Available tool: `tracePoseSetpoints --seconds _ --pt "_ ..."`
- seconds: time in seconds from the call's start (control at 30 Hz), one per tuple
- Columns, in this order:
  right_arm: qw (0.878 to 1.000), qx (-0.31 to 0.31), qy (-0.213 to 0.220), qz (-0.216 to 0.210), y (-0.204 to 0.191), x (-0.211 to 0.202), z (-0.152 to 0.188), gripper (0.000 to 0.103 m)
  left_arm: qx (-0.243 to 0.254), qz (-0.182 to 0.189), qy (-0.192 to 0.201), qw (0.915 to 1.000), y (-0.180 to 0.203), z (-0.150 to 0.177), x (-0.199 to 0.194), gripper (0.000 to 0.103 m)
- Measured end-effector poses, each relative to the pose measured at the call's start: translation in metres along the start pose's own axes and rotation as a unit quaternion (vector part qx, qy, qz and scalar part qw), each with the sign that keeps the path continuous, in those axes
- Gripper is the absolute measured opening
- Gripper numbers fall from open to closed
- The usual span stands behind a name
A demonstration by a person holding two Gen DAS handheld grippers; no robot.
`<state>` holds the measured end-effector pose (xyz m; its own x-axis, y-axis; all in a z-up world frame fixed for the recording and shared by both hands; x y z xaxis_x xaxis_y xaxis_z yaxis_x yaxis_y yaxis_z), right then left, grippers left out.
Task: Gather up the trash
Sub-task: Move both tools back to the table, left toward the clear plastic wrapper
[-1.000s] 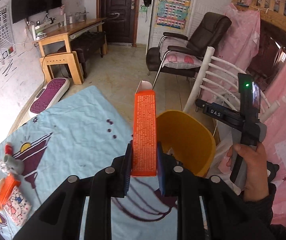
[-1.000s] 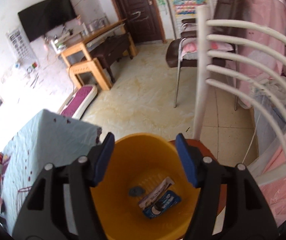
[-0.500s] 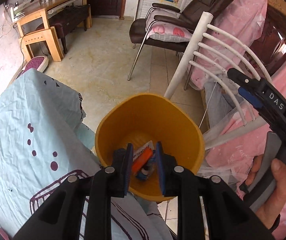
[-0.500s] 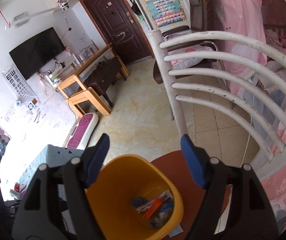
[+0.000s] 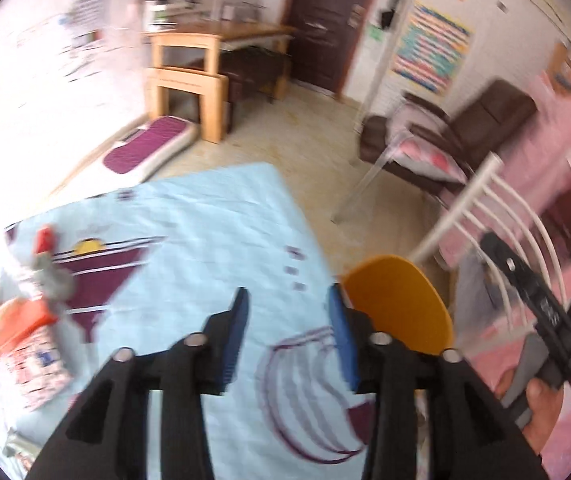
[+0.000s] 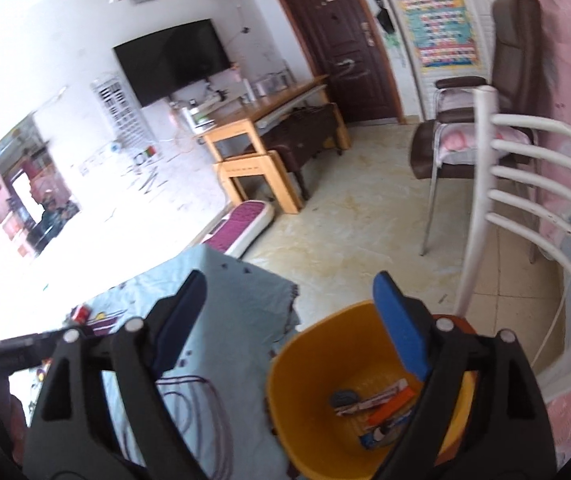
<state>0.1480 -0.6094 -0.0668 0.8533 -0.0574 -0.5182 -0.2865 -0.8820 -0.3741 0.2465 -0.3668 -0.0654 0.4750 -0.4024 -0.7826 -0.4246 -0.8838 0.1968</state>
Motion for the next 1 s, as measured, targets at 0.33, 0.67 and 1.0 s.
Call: tracePoseSetpoints --seconds 0.33,0.67,1.0 --pt "0.991 -0.078 -0.038 -0.1 -0.093 0.014 0.024 0.093 -0.079 -0.122 0.063 0.9873 -0.134 -0.012 -0.065 0.089" --pt "0.983 -0.115 -0.071 -0.121 -0.137 0.022 0.049 0.093 -0.252 -0.099 -0.045 0.9615 -0.259 -0.031 -0.024 0.089" --pt "0.956 -0.179 -0.107 -0.209 -0.193 0.025 0.081 0.093 -0.31 -0.098 -0.091 0.9413 -0.285 -0.037 0.028 0.065"
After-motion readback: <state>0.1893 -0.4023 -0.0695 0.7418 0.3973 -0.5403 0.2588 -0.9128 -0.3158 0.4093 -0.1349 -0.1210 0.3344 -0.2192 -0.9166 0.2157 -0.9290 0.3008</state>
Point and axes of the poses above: each gripper's, at about its wrist camera, not at the fingertips, and x roughly the way its jaws point, y to its right, z to its underside, the point moved 5 cm from there along x, roughly the way its jaws point, and after that the axes turned 1 degree about -x, right-handed, at the moved point
